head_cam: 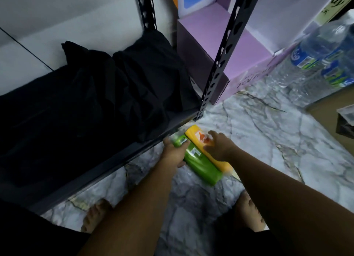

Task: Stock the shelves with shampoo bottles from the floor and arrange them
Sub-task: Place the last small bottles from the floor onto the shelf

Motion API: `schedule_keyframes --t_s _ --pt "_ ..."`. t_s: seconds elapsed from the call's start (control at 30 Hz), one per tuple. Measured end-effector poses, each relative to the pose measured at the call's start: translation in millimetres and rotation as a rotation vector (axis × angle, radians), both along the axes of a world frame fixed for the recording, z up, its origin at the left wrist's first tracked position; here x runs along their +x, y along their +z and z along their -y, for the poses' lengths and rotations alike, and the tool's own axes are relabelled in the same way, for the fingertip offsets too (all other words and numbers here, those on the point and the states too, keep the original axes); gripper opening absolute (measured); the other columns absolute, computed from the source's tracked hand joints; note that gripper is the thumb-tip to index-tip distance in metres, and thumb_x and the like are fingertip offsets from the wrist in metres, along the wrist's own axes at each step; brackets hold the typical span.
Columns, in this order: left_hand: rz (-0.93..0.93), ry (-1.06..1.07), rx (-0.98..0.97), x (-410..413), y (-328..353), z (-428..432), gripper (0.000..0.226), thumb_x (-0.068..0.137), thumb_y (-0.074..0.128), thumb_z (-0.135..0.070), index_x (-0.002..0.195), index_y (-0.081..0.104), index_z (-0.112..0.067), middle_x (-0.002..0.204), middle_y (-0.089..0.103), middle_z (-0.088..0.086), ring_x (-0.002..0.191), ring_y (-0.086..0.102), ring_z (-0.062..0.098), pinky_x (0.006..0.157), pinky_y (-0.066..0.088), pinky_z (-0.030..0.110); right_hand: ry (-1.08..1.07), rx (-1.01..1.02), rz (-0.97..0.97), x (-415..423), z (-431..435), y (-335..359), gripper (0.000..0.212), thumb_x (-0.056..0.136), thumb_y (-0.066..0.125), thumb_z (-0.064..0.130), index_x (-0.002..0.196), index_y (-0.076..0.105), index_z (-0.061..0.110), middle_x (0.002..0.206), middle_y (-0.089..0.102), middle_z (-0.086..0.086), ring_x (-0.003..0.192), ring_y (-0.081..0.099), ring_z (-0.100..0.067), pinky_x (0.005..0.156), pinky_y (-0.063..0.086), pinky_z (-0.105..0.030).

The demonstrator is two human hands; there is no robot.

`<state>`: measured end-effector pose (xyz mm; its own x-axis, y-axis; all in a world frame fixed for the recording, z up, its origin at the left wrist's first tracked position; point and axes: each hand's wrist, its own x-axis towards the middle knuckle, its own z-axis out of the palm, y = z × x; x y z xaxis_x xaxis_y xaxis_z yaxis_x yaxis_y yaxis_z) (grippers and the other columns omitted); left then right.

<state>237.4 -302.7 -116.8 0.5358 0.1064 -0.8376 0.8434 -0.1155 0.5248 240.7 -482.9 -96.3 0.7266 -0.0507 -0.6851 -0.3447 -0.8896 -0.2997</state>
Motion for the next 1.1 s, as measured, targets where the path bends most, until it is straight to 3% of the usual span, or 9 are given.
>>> schedule_keyframes --t_s 0.13,0.3,0.43,0.5,0.63,0.73,0.83,1.0,1.1 --pt "0.061 -0.136 0.119 -19.0 -6.5 0.8 0.055 0.087 0.079 -0.037 0.124 0.039 -0.028 0.110 0.060 0.000 0.099 0.067 0.028 0.085 0.062 0.051 -0.133 0.057 -0.142 -24.0 -11.1 -7.6 0.075 0.091 0.065 0.048 0.152 0.031 0.021 0.144 0.037 -0.018 0.127 0.048 -0.039 0.106 0.043 -0.042" --pt "0.214 -0.232 0.290 -47.2 -7.7 -8.7 0.053 0.082 0.083 -0.025 0.118 0.044 -0.017 0.106 0.058 0.001 0.094 0.061 0.022 0.076 0.044 0.026 -0.286 0.154 -0.104 -39.2 -29.7 -10.9 0.069 0.082 0.080 0.029 0.133 0.038 0.009 0.129 0.051 -0.013 0.111 0.057 -0.028 0.084 0.052 -0.039" --pt "0.222 -0.132 0.234 -58.6 4.3 -29.1 0.060 0.071 0.089 -0.024 0.111 0.045 -0.027 0.107 0.065 0.006 0.093 0.069 0.027 0.082 0.060 0.048 -0.146 0.093 -0.077 -42.9 -44.5 4.2 0.089 0.076 0.083 0.032 0.146 0.033 0.011 0.139 0.043 -0.015 0.122 0.052 -0.033 0.095 0.052 -0.043" --pt "0.240 -0.134 0.231 -59.9 21.2 -40.8 0.057 0.072 0.087 -0.022 0.111 0.046 -0.029 0.101 0.066 0.005 0.087 0.071 0.027 0.077 0.062 0.052 -0.146 0.118 -0.009 -45.3 -55.1 17.8 0.081 0.080 0.080 0.029 0.145 0.035 0.012 0.137 0.044 -0.015 0.120 0.052 -0.033 0.094 0.050 -0.043" --pt "0.364 -0.181 0.289 -67.1 68.7 -71.4 0.052 0.074 0.084 -0.021 0.108 0.045 -0.021 0.089 0.064 0.000 0.074 0.065 0.019 0.063 0.054 0.033 -0.181 0.280 0.079 -54.1 -79.7 59.0 0.066 0.082 0.076 0.013 0.134 0.036 0.015 0.112 0.054 -0.006 0.099 0.052 -0.023 0.078 0.046 -0.035" --pt "0.430 -0.289 0.354 -81.0 97.4 -95.3 0.050 0.075 0.082 -0.019 0.114 0.052 -0.019 0.092 0.065 -0.003 0.082 0.063 0.018 0.065 0.046 0.027 -0.153 0.382 0.134 -66.8 -98.0 86.1 0.076 0.074 0.079 0.010 0.135 0.035 0.024 0.106 0.062 -0.008 0.098 0.061 -0.029 0.082 0.055 -0.048" --pt "0.486 -0.357 0.430 -111.7 125.2 -121.0 0.050 0.077 0.079 -0.020 0.123 0.058 -0.026 0.101 0.067 -0.003 0.089 0.061 0.017 0.070 0.040 0.023 -0.102 0.441 0.225 -94.8 -122.5 107.7 0.061 0.078 0.076 0.010 0.128 0.044 0.026 0.103 0.062 -0.003 0.097 0.060 -0.028 0.079 0.050 -0.039" --pt "0.474 -0.356 0.592 -155.9 152.2 -144.0 0.029 0.081 0.073 -0.025 0.103 0.054 -0.024 0.097 0.066 0.009 0.091 0.064 0.034 0.072 0.050 0.037 -0.043 0.412 0.294 -140.9 -153.5 122.0 0.038 0.079 0.076 0.013 0.111 0.056 0.016 0.097 0.065 -0.004 0.091 0.061 -0.029 0.074 0.046 -0.033" --pt "0.418 -0.272 0.635 -176.9 165.8 -159.1 0.033 0.084 0.075 -0.033 0.104 0.050 -0.024 0.108 0.058 0.011 0.093 0.062 0.035 0.073 0.044 0.034 -0.059 0.389 0.328 -163.3 -173.5 132.4 0.031 0.078 0.074 0.013 0.106 0.061 0.015 0.096 0.069 -0.007 0.091 0.063 -0.029 0.071 0.044 -0.030"
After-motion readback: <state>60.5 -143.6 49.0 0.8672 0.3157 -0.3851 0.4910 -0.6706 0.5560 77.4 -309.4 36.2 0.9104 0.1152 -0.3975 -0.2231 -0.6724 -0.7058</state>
